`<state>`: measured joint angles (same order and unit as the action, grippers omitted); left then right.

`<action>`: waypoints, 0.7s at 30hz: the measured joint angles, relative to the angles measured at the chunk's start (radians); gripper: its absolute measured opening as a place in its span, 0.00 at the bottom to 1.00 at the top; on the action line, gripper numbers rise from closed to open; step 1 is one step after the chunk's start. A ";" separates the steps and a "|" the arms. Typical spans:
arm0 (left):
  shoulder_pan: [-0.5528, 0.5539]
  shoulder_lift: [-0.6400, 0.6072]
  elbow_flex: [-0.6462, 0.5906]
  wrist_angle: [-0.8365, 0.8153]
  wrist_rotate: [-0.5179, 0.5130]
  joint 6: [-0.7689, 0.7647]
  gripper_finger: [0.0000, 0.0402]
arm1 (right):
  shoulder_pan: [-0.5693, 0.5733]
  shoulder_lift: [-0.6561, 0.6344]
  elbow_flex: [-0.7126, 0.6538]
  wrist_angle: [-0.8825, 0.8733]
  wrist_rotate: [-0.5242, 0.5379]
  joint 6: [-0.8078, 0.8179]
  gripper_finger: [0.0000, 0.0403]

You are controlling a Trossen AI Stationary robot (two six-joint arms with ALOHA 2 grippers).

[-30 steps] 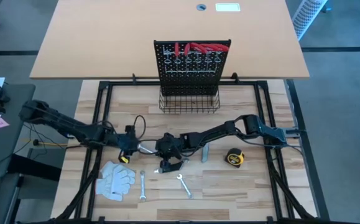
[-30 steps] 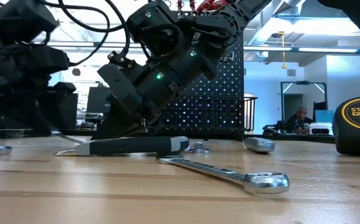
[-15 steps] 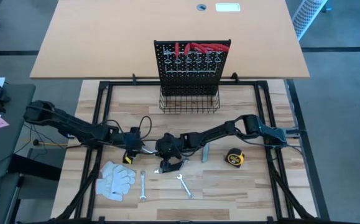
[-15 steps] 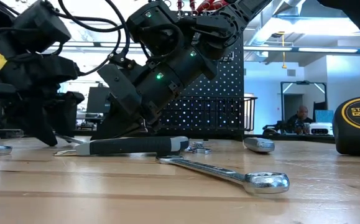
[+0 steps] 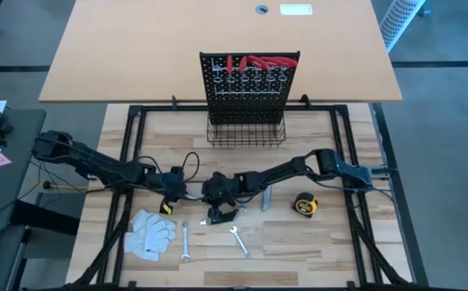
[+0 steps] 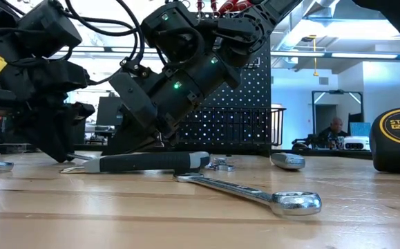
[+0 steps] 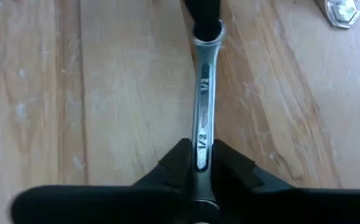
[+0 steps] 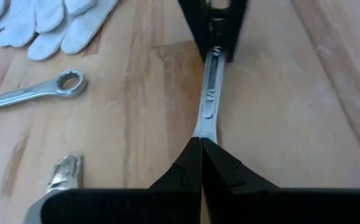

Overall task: Hang tools onto peg board
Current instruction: Hang the silver wrench on the pegboard

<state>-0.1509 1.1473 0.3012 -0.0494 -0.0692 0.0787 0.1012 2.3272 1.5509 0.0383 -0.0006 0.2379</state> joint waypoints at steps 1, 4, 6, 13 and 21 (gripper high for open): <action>0.000 0.000 0.001 -0.006 0.003 -0.002 0.07 | 0.000 0.000 0.000 0.000 0.001 0.000 0.02; 0.000 -0.001 0.002 -0.026 0.005 -0.025 0.07 | 0.000 -0.005 0.000 -0.001 0.003 -0.011 0.03; 0.000 -0.001 0.002 -0.029 0.004 -0.044 0.07 | 0.000 -0.014 -0.001 -0.014 0.004 -0.022 0.03; 0.000 -0.001 0.002 -0.029 0.001 -0.095 0.07 | 0.035 -0.147 -0.006 -0.254 0.017 -0.087 0.08; -0.082 -0.001 -0.003 0.110 -0.200 -0.171 0.07 | 0.196 -0.395 -0.236 -0.477 0.421 0.052 0.09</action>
<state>-0.2330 1.1463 0.2981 0.0602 -0.2696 -0.0925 0.2971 1.9320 1.3151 -0.4386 0.4202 0.2899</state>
